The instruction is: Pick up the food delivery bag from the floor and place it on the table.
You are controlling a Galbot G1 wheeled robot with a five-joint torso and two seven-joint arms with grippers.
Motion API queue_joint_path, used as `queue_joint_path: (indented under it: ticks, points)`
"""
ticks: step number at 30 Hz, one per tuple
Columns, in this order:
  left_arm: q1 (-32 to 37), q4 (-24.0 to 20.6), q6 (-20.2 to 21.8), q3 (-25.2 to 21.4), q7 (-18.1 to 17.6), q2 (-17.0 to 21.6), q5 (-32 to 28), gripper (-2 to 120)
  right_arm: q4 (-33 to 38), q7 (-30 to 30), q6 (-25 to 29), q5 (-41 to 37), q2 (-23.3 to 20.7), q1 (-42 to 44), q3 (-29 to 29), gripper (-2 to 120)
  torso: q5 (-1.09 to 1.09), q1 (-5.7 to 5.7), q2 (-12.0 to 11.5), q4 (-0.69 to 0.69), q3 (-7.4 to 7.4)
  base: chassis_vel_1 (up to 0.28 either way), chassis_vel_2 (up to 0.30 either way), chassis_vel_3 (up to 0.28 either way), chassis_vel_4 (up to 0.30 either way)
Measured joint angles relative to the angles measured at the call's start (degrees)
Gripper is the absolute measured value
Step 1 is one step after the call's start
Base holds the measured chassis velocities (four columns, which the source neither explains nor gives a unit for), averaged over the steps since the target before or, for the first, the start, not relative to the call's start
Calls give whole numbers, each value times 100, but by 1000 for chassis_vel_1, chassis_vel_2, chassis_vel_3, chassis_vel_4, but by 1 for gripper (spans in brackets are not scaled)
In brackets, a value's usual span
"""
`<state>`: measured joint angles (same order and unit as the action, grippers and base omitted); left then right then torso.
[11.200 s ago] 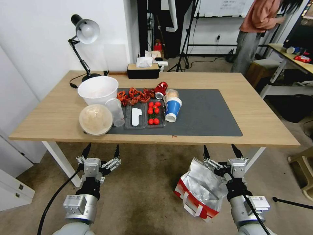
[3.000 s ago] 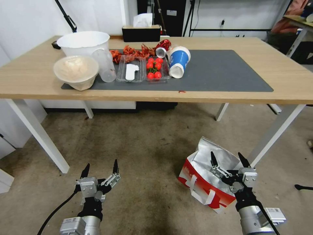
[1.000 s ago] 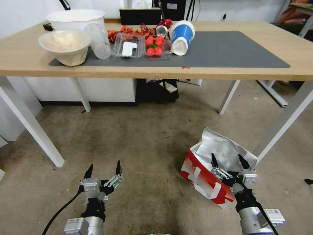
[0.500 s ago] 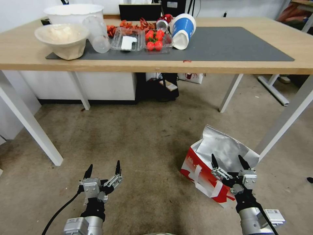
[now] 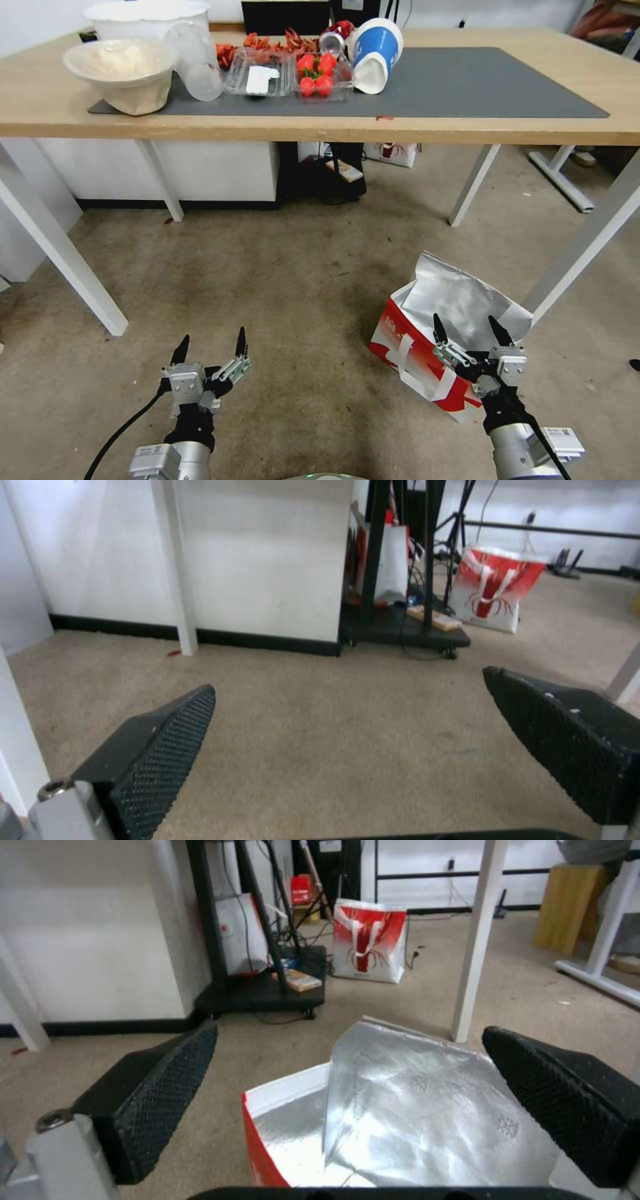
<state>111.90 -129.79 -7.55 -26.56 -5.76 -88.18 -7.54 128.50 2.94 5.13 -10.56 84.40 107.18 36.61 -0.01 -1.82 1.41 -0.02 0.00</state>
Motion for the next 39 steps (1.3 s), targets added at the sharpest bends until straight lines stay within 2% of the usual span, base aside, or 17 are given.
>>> queue_joint_path:
  ticks: [2, 5, 6, 9, 10, 13, 14, 15, 16, 18, 20, 24, 27, 28, 32, 33, 39]
  points:
    - [-10, 10, -23, -7, 3, -1, -7, 100, -26, -4, 0, 0, -73, -38, -3, 100, 1, -1, 2, 0, 0, 0, 0, 0, 0]
    - [-16, -4, -59, -39, 58, 17, 11, 100, -187, 38, -142, -65, -790, -488, 97, 100, 2, -3, 11, 1, 0, 0, 0, 0, 0]
    - [-16, -4, -59, -39, 58, 17, 11, 100, -187, 38, -142, -65, -790, -488, 97, 100, 2, -3, 11, 1, 0, 0, 0, 0, 0]
    - [-173, 33, 0, 14, 78, 225, 5, 100, -506, 412, -368, -490, -1785, -1013, 277, 100, 2, -5, 18, 4, 0, 0, 0, 0, 0]
    - [-173, 33, 0, 14, 78, 225, 5, 100, -506, 412, -368, -490, -1785, -1013, 277, 100, 2, -5, 18, 4, 0, 0, 0, 0, 0]
    - [-295, 114, 48, 61, 92, 421, -39, 100, -957, 807, -490, -979, -2520, -1461, 323, 100, 2, -5, 21, -2, 0, 0, 0, 0, 0]
    - [-313, 139, 48, 65, 94, 453, -53, 100, -1180, 976, -566, -1179, -2817, -1701, 305, 100, 1, -6, 23, 2, 0, 0, 0, 0, 0]
    - [-313, 139, 48, 65, 94, 453, -53, 100, -1180, 976, -566, -1179, -2817, -1701, 305, 100, 1, -6, 23, 2, 0, 0, 0, 0, 0]
    - [-344, 165, 39, 69, 94, 490, -76, 100, -1495, 1157, -662, -1404, -3226, -2008, 213, 100, 2, -6, 25, 5, 1, 0, 0, 0, 0]
    - [-347, 167, 33, 67, 94, 496, -83, 100, -1643, 1205, -717, -1470, -3408, -2156, 143, 100, 2, -7, 26, 2, 1, 0, 0, 0, 0]
    - [-318, 167, -1, 43, 93, 485, -92, 100, -2164, 1322, -967, -1664, -3950, -2715, -175, 100, 2, -7, 29, 2, 1, 0, 0, 0, 0]
    - [-292, 167, -32, 33, 92, 453, -85, 100, -2641, 1436, -1181, -1749, -4289, -3251, -526, 100, 2, -8, 33, 2, 0, 0, 0, 0, 0]
    - [-276, 171, -38, 47, 102, 365, -28, 100, -3459, 1702, -1270, -1645, -4628, -4169, -1262, 100, 1, -8, 34, 1, 1, 0, 0, 0, 0]
    - [-276, 171, -38, 47, 102, 365, -28, 100, -3459, 1702, -1270, -1645, -4628, -4169, -1262, 100, 1, -8, 34, 1, 1, 0, 0, 0, 0]
    - [-251, 212, -39, 60, 155, 300, 17, 100, -4145, 1906, -1359, -1446, -4689, -4882, -2064, 100, 3, -9, 37, 2, 1, 0, 0, 0, 0]
    - [-251, 212, -39, 60, 155, 300, 17, 100, -4145, 1906, -1359, -1446, -4689, -4882, -2064, 100, 3, -9, 37, 2, 1, 0, 0, 0, 0]
    - [-158, 214, -73, 60, 167, 257, 87, 100, -4850, 2212, -1497, -669, -4625, -5664, -2744, 100, 1, -9, 40, 2, 0, 0, 0, 0, 0]
